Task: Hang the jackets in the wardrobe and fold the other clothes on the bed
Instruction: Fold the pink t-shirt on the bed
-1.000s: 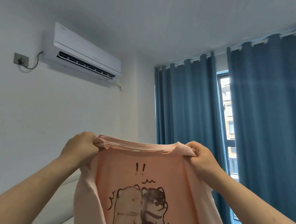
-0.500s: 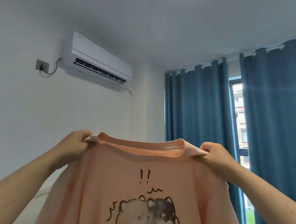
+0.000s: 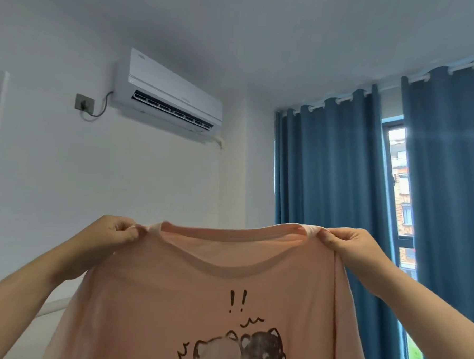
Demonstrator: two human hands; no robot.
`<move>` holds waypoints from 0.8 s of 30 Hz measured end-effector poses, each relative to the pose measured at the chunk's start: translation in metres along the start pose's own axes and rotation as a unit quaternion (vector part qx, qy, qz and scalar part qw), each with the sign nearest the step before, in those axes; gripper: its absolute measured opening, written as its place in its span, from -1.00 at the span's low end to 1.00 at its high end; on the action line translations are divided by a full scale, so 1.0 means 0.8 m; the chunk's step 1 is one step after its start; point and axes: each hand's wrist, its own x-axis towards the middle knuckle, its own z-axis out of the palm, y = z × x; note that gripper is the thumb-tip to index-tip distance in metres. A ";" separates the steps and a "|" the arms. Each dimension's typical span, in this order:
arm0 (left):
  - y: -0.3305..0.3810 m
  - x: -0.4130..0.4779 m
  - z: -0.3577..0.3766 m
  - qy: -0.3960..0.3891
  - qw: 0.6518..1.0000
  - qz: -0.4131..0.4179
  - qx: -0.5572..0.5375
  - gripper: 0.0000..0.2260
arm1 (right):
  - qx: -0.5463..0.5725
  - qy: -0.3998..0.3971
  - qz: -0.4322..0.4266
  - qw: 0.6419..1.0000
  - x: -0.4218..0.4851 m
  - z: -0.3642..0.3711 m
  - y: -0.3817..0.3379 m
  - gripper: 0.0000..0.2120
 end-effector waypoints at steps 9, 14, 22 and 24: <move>0.002 -0.005 0.013 0.164 0.985 0.039 0.020 -0.71 | -0.072 0.112 -0.074 0.988 0.004 0.025 -0.004 -0.74; -0.006 -0.026 0.004 0.136 0.989 0.043 0.042 -0.68 | -0.122 0.108 -0.119 0.979 -0.005 0.016 -0.004 -0.77; -0.111 -0.144 0.073 0.091 0.991 -0.101 0.005 -0.60 | -0.205 -0.023 -0.020 0.978 -0.070 0.045 0.097 -0.76; -0.142 -0.189 0.096 0.064 0.987 -0.146 -0.012 -0.67 | -0.219 -0.085 0.022 0.972 -0.092 0.048 0.131 -0.76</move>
